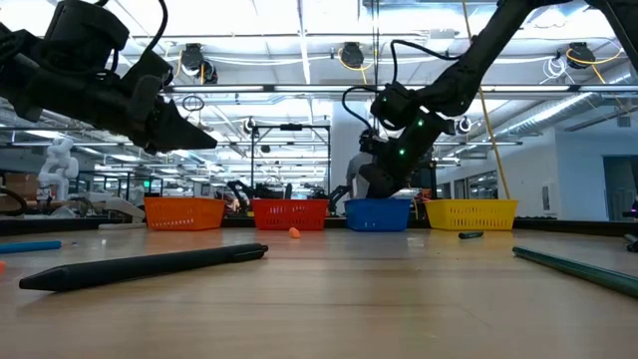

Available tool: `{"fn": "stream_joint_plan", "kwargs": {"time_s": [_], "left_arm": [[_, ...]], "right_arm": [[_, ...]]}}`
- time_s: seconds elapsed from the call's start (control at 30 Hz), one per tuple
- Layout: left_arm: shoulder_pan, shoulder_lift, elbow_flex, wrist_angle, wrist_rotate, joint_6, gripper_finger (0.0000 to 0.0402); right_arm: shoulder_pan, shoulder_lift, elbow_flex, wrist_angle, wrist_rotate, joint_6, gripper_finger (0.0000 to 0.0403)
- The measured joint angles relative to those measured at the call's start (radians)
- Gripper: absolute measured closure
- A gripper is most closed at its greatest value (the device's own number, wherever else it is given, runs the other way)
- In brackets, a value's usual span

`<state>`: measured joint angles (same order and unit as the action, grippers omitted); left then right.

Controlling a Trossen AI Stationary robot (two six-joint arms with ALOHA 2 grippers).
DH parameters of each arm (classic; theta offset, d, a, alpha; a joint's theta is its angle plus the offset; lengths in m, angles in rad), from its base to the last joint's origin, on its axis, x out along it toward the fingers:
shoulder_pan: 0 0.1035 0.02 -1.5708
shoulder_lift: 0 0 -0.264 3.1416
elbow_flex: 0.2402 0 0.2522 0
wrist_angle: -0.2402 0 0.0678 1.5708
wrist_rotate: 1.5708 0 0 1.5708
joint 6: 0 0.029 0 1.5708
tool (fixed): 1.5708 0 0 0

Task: Sort crayons/erasers/pens/pencils in bins
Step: Put the right red crayon into the red basket

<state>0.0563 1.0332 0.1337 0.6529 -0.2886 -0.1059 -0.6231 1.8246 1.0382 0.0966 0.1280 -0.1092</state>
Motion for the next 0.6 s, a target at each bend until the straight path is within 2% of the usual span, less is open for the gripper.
{"fn": "stream_joint_plan", "kwargs": {"time_s": [0.2, 0.5, 0.6], "left_arm": [[0.000, 0.000, 0.000, 0.000, 0.000, 0.000, 0.0378], [0.000, 0.000, 0.000, -0.001, 0.000, 0.006, 0.0378], [0.000, 0.000, 0.000, -0.001, 0.000, 0.006, 0.0378]], "right_arm": [[0.018, -0.119, 0.000, -0.066, -0.001, -0.005, 0.0290], [0.132, -0.393, -0.035, -0.283, -0.005, -0.063, 0.0381], [0.165, -0.475, -0.096, -0.323, -0.091, -0.096, 0.0399]]}}
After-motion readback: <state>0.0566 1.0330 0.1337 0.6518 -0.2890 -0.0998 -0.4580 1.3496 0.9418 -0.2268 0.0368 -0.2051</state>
